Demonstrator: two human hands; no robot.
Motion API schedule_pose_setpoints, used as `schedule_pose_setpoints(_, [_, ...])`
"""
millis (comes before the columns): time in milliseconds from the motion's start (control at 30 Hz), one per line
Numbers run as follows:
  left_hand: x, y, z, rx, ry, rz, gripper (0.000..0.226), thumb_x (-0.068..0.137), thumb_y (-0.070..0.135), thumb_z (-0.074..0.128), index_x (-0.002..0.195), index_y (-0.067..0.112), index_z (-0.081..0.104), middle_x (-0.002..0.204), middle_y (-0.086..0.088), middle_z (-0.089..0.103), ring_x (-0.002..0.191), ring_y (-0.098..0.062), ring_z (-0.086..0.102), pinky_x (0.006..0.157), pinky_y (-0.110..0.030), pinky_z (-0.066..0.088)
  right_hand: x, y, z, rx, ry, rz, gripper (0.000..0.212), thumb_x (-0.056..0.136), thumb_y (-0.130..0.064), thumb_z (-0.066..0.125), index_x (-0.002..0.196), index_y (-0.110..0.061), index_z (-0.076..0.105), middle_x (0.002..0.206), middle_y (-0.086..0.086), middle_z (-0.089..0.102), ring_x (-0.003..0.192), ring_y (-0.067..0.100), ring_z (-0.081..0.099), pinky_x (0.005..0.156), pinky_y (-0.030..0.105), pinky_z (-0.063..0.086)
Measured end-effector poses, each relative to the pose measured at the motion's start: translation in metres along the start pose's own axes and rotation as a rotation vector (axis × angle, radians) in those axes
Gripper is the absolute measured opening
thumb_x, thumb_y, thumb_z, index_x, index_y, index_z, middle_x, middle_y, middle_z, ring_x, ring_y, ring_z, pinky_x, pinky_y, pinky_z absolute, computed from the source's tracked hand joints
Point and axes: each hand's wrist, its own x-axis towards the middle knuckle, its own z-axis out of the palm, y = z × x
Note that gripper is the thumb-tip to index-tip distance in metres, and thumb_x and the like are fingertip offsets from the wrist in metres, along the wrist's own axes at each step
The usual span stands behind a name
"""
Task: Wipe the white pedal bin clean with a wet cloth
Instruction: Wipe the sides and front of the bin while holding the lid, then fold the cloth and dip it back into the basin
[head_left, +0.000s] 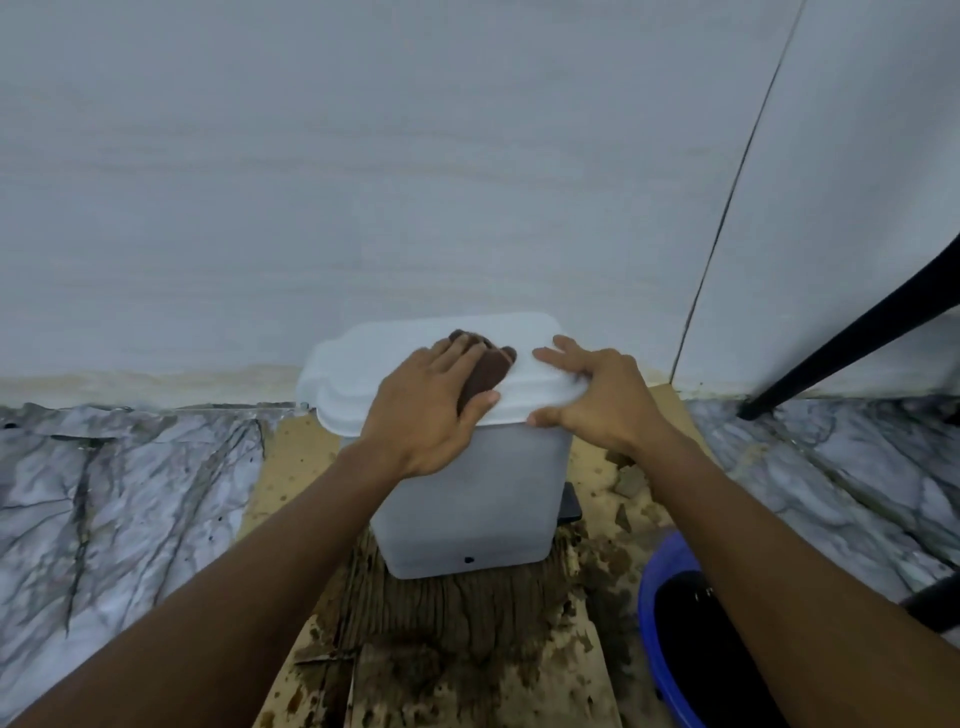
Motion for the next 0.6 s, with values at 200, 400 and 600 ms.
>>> schedule_pose_setpoints(200, [-0.032, 0.016, -0.009, -0.147, -0.117, -0.006, 0.062, 0.103, 0.048, 0.047, 0.159, 0.027, 0.030, 0.167, 0.005, 0.024, 0.154, -0.017, 0.018, 0.122, -0.038, 0.024, -0.031, -0.017, -0.001, 0.140, 0.006, 0.105, 0.053, 0.078, -0.035, 0.084, 0.128, -0.025, 0.070, 0.152, -0.003, 0.050, 0.140, 0.016, 0.047, 0.118, 0.034, 0.036])
schedule_pose_setpoints(400, [-0.053, 0.030, -0.025, -0.389, -0.113, -0.072, 0.046, 0.104, 0.033, 0.053, 0.150, 0.029, 0.048, 0.160, 0.002, 0.040, 0.149, -0.016, 0.031, 0.116, -0.029, 0.025, -0.059, -0.035, -0.007, -0.020, -0.124, 0.006, 0.077, 0.080, -0.021, 0.078, 0.147, -0.040, 0.047, 0.160, -0.006, 0.038, 0.149, 0.019, 0.032, 0.109, 0.026, 0.034])
schedule_pose_setpoints(600, [-0.065, 0.052, -0.040, -0.708, -0.190, -0.104, 0.025, 0.104, 0.032, 0.055, 0.124, 0.032, 0.070, 0.116, 0.012, 0.073, 0.104, -0.005, 0.064, 0.090, -0.025, 0.047, -0.083, -0.044, -0.009, 0.033, -0.234, -0.098, 0.076, 0.080, -0.013, 0.081, 0.144, -0.039, 0.051, 0.160, 0.000, 0.039, 0.153, 0.015, 0.023, 0.120, 0.048, 0.031])
